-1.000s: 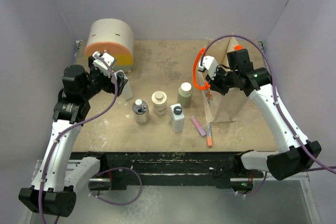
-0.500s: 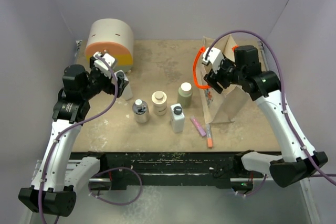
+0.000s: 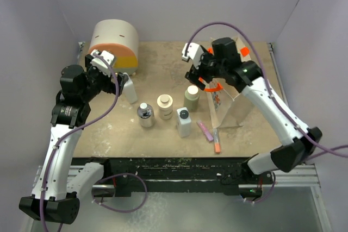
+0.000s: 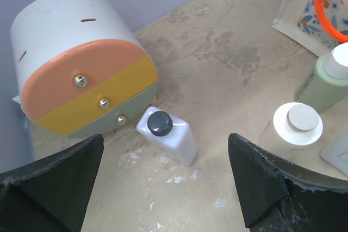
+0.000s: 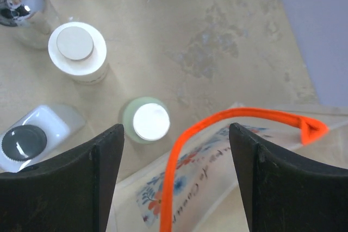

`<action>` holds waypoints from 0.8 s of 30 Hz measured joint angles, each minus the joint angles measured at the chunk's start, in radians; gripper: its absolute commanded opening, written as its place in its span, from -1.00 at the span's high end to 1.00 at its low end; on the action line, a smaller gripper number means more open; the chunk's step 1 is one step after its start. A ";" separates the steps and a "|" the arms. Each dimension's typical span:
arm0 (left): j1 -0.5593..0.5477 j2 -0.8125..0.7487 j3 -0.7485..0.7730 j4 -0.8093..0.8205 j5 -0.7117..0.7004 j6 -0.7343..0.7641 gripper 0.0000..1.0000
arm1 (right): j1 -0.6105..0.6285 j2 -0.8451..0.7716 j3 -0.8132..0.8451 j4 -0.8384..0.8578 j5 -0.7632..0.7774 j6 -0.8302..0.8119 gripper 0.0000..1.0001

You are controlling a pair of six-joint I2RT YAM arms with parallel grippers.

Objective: Place the personal care products into the canvas bag
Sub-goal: Move the canvas bag to the center of the board, then pick up the care product from the center of the board.

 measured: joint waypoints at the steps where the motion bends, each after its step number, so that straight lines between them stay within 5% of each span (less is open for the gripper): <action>1: 0.002 0.000 0.002 0.000 -0.012 0.000 -0.98 | 0.016 0.037 0.000 0.002 0.010 0.004 -0.63; 10: 0.006 0.000 0.002 0.000 -0.042 0.000 -0.98 | 0.039 0.239 0.001 -0.008 0.088 0.069 -0.71; 24: 0.010 0.000 0.002 0.000 -0.042 0.000 -0.98 | 0.037 0.321 -0.005 -0.065 0.077 0.156 -0.62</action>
